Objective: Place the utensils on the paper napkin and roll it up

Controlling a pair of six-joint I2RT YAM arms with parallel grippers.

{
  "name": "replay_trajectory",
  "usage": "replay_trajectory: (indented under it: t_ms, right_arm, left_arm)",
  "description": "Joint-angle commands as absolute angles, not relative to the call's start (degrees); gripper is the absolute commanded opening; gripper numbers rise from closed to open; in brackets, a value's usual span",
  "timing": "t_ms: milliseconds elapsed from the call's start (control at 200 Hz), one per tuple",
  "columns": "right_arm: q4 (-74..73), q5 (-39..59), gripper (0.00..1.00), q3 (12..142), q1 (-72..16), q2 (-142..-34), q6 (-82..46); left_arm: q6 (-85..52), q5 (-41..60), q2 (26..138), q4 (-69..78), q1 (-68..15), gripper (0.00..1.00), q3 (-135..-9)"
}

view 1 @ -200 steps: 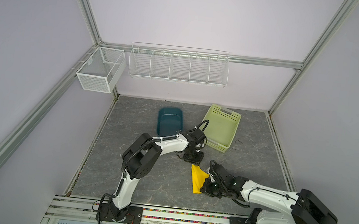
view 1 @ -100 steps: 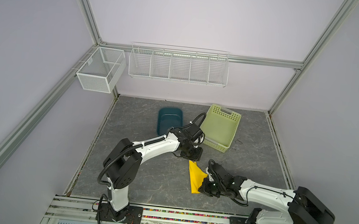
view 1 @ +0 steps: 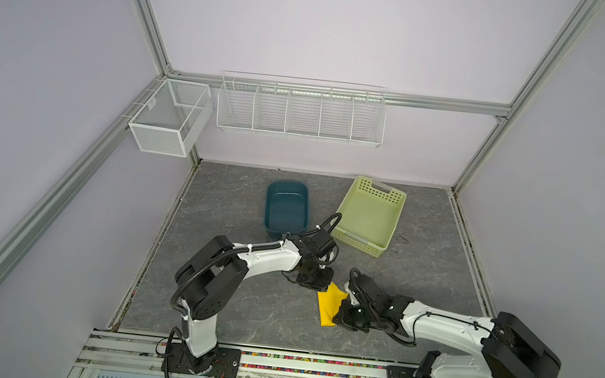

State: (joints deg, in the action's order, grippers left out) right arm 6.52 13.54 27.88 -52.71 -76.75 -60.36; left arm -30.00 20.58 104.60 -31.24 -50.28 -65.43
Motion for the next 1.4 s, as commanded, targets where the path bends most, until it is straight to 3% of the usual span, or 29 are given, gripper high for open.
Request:
replay_trajectory:
  t_ms: [0, 540, 945, 1195, 1395]
  right_arm:
    - [11.62, 12.30, 0.06, 27.05, -53.23, -78.28, -60.02]
    - [25.67, 8.67, 0.06, 36.04, -52.95, -76.75, -53.99]
    - [25.43, 7.58, 0.10, 34.80, -52.97, -81.92, -52.92]
    - [34.22, 2.97, 0.23, 36.06, -52.88, -74.12, -52.80]
    - [32.47, 4.33, 0.23, 37.06, -52.82, -68.02, -52.69]
  left_arm:
    - [-30.70, 19.99, 106.82, -29.42, -50.35, 0.06, -64.34]
    - [-29.27, 18.28, 108.97, -29.41, -50.33, 0.04, -61.55]
    - [-28.94, 18.09, 108.81, -29.27, -50.32, 0.03, -61.20]
    - [-28.91, 17.80, 108.42, -29.58, -50.36, 0.02, -61.27]
    - [-28.98, 17.84, 108.33, -29.66, -50.32, 0.03, -61.44]
